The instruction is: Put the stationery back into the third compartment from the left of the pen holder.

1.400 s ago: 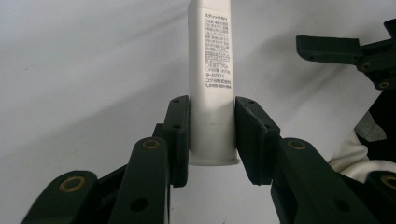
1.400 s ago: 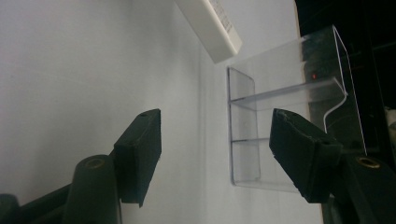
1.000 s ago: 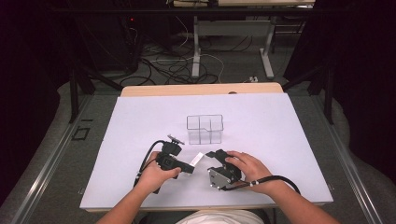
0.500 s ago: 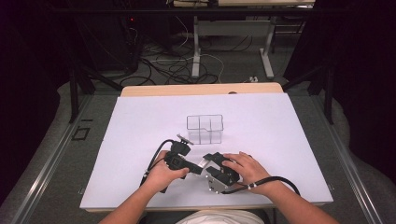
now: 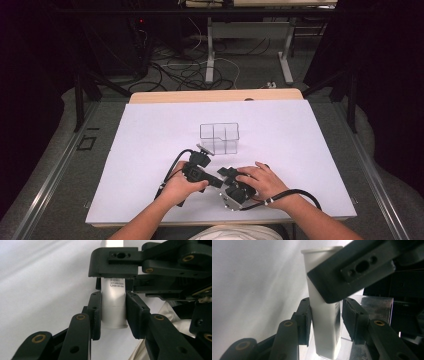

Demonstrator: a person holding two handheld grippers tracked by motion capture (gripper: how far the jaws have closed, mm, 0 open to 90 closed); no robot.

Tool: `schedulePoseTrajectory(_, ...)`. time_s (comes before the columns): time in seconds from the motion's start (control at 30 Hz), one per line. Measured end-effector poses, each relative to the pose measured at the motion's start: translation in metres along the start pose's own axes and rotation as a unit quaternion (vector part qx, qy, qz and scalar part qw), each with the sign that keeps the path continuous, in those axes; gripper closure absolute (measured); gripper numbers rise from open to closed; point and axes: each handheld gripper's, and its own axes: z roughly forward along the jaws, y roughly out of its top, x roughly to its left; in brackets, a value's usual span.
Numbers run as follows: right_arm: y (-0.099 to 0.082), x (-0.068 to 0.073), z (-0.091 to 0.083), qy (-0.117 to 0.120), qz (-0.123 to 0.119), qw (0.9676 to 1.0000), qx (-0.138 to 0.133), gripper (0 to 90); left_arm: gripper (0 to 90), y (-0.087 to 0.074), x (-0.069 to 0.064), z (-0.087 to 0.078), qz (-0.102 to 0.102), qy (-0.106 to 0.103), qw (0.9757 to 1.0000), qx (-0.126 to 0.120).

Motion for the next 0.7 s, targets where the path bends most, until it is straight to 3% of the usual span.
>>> schedulePoseTrajectory(0.1,0.0005,0.0013,0.0001,0.0,-0.002,1.0,0.0,60.7,67.2,0.0001,-0.0004,0.0003,0.001,-0.002,1.0,0.001)
schedulePoseTrajectory(0.17,0.0015,0.0014,0.0006,0.001,-0.025,0.9997,-0.003,62.7,67.1,0.0004,-0.0004,0.0003,0.006,-0.003,1.0,0.004)
schedulePoseTrajectory(0.23,0.0019,0.0026,0.0012,0.001,-0.03,0.9995,-0.007,64.2,67.1,0.0004,-0.0008,0.0008,0.007,-0.003,1.0,0.005)
schedulePoseTrajectory(0.3,0.0021,0.0048,0.0011,0.005,-0.023,0.9997,-0.005,65.7,67.1,0.0003,-0.0015,0.0012,0.004,-0.005,1.0,0.006)
schedulePoseTrajectory(0.6,0.0019,0.0037,0.0019,0.003,-0.043,0.9991,-0.009,66.7,67.0,0.0,0.001,0.0016,0.003,-0.011,0.9999,0.005)
schedulePoseTrajectory(0.7,0.0014,0.005,0.0015,0.005,-0.032,0.9995,-0.004,66.7,66.8,0.0,0.0014,0.0015,-0.001,-0.012,0.9999,0.002)
